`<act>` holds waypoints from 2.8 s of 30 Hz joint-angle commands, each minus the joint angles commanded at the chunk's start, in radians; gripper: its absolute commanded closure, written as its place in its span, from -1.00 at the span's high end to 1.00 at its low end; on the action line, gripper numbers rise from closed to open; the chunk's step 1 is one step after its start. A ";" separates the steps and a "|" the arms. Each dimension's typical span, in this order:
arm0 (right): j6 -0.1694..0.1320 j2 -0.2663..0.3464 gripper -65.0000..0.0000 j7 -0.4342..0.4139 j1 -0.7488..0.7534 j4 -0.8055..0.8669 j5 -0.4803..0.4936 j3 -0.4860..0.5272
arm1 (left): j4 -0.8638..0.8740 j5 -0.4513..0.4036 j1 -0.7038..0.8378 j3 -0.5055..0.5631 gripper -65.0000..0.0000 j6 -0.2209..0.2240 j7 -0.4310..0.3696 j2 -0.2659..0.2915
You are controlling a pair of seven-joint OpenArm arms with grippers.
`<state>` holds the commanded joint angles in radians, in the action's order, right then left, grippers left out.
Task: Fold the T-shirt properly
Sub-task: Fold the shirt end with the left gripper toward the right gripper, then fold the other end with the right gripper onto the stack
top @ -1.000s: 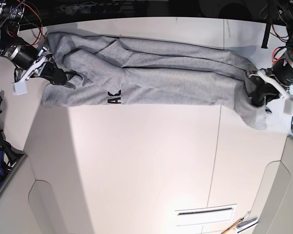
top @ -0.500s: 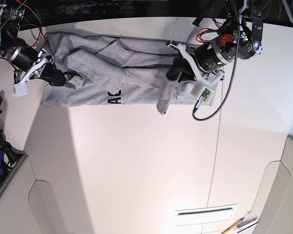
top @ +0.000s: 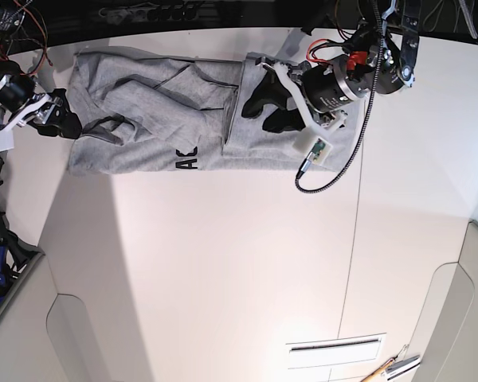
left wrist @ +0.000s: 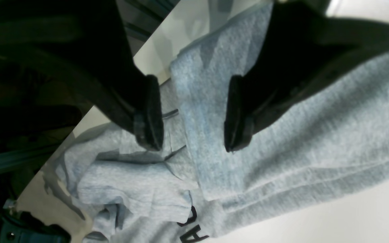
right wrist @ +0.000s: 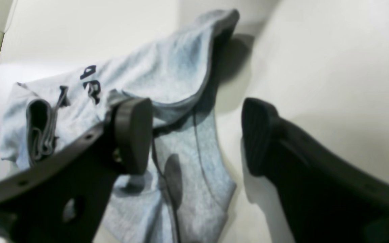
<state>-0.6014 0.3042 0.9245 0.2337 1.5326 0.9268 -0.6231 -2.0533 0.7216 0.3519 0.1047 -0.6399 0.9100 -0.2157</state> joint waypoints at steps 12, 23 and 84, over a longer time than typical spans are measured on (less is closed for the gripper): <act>0.000 -0.024 0.26 -0.003 0.000 -0.080 0.030 0.286 | 0.000 0.000 0.000 0.000 0.01 0.000 -0.008 0.000; -0.001 -0.035 -1.00 -0.061 -0.009 -0.080 -0.045 0.273 | -0.031 -0.001 -0.001 -0.002 0.01 0.000 -0.008 -0.001; 0.060 0.023 0.26 -0.138 -0.275 0.384 -0.489 0.568 | -0.117 0.020 0.080 -0.048 -0.76 0.027 0.087 0.033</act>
<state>-0.5415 0.3271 0.7864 -0.0410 1.9163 0.4377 -0.0555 -2.1708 0.7418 0.4320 0.0570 -0.6132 0.9966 -0.1829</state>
